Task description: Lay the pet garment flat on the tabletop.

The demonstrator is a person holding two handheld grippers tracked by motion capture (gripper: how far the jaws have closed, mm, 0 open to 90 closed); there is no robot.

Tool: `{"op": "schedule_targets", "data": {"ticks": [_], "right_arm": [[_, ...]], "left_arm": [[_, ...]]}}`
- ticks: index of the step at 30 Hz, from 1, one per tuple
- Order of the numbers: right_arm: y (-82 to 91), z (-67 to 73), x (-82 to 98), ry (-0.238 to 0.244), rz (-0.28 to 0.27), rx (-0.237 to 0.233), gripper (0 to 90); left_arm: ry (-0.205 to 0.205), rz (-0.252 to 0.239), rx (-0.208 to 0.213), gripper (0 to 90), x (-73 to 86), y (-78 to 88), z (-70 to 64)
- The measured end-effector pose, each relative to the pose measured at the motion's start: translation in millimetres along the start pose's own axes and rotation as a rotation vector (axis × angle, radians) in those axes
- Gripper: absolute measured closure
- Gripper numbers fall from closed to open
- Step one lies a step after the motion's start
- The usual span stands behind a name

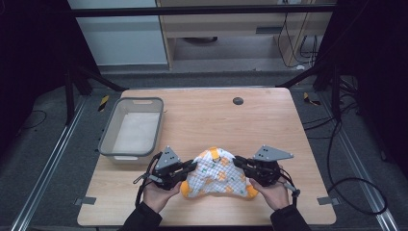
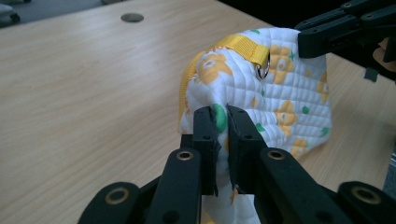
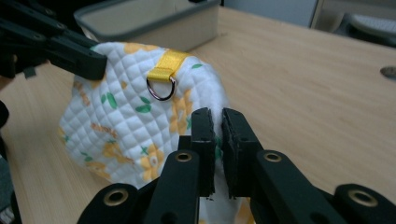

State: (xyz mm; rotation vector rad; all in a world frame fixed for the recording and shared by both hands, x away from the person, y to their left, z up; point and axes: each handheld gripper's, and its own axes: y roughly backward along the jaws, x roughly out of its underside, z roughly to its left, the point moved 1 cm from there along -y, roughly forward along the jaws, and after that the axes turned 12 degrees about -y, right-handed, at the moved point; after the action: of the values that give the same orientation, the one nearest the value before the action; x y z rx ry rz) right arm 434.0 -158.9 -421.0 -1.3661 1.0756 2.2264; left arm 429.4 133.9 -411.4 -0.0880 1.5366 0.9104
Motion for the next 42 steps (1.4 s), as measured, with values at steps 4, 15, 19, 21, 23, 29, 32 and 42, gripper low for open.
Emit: {"op": "schedule_targets", "data": {"ticks": [4, 15, 19, 21, 23, 29, 32, 42], "right_arm": [[8.2, 4.1, -15.4, 0.009, -0.058, 0.002, 83.9], [-37.6, -16.9, -59.8, 0.009, -0.166, 0.168, 82.9], [-77.6, -41.6, -68.9, -0.017, -0.132, 0.288, 76.4], [-85.1, -46.6, -69.2, -0.013, -0.118, 0.325, 74.9], [-89.8, -54.4, -67.5, -0.016, -0.104, 0.371, 65.8], [-58.1, -51.8, -60.2, 0.039, -0.116, 0.338, 54.6], [-46.8, -51.3, -55.9, 0.041, -0.107, 0.319, 49.6], [-24.2, -60.2, -9.4, 0.04, 0.005, 0.244, 41.8]], "left_arm": [[-0.012, -0.04, -0.028, 82.6, -15.0, 4.8, 4.1], [0.035, -0.1, -0.205, 81.9, -47.0, -27.0, 53.4], [0.116, -0.046, -0.321, 72.5, -40.3, -63.7, 82.4], [0.15, -0.028, -0.345, 66.7, -36.0, -70.2, 90.0], [0.167, -0.006, -0.353, 52.1, -29.6, -72.0, 94.4], [0.113, -0.008, -0.349, 39.3, -13.0, -46.0, 88.9], [0.097, -0.013, -0.324, 35.8, -5.6, -31.3, 85.2], [0.068, 0.119, -0.265, 32.4, 44.2, -14.9, 67.8]]}}
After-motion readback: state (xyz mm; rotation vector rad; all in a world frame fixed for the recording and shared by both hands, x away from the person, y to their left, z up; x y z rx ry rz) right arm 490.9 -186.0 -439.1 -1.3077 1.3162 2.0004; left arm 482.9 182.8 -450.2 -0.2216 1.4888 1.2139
